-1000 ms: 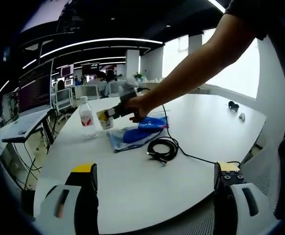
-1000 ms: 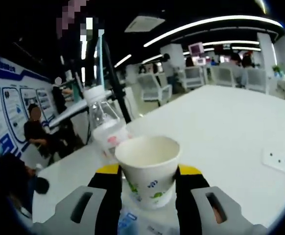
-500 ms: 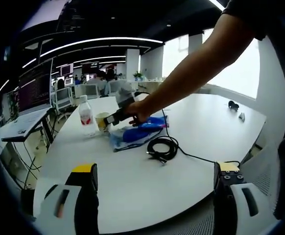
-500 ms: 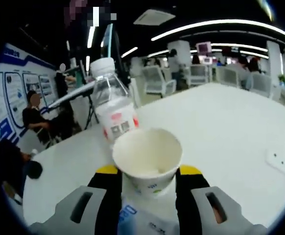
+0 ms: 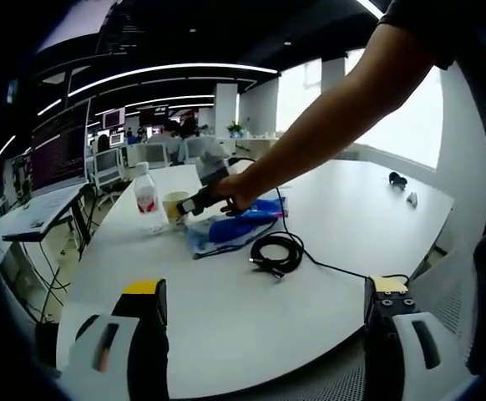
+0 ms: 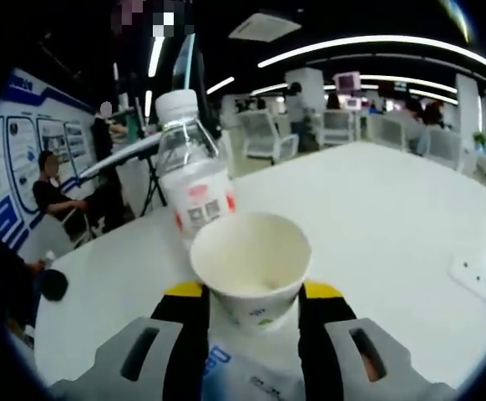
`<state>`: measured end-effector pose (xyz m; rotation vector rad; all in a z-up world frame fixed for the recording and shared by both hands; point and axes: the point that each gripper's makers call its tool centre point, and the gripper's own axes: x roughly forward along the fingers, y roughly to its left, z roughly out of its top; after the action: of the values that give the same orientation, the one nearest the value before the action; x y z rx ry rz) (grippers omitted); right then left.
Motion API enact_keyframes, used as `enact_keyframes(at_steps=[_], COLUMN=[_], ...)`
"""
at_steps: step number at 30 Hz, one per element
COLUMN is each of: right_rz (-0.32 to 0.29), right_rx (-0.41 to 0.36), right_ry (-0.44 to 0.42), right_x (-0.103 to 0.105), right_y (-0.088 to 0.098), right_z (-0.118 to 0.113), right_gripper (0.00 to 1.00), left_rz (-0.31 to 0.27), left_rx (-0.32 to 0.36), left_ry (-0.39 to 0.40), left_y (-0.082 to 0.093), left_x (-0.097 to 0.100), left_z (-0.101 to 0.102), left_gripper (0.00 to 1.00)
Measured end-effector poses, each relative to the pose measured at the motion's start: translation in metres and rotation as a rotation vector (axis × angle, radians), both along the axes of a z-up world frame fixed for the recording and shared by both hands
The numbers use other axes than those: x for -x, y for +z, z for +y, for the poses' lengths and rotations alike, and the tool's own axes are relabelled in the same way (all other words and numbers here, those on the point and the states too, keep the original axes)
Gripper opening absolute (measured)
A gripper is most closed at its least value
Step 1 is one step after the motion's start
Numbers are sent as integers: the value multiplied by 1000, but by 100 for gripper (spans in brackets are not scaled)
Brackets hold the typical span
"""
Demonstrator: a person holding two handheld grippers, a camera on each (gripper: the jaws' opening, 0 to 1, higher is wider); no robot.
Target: Arrange the tabletop items into an orderly group along one side of the table until the central work area is clear of visible clutter.
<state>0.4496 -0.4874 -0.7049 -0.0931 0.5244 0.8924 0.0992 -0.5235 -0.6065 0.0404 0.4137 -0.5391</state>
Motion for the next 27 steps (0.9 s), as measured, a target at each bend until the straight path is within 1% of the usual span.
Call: enact_keyframes(at_steps=[6,11,15,18,19,22,27], right_rz=[2,23,36,64,59,50,54], right_rx=[13,38,36,56,56,51,51], right_ry=[7,6,6,19,19,16,11], right_x=[1,2,3,6,6,6,9], right_y=[-2,-7,-10,-19,-21,-18,-17], right_z=[-1,-3,-2,-5,-5,-5,-8], right_gripper=[37,36,36,35,35,35,36], left_rz=[0,-2,2,6,4,6,6], left_rx=[-2,5,-2,-10,-10,-10,-11], left_ry=[-2,-1,-5,-8,-6,-3,-9], left_y=[0,1,-1,-2,-2,-2,-2], left_x=[0,-1,0,0,-1,-1,0], left_z=[0,0,0,0,0,0,-1], left_gripper=[97,97,97,97,97,97,97])
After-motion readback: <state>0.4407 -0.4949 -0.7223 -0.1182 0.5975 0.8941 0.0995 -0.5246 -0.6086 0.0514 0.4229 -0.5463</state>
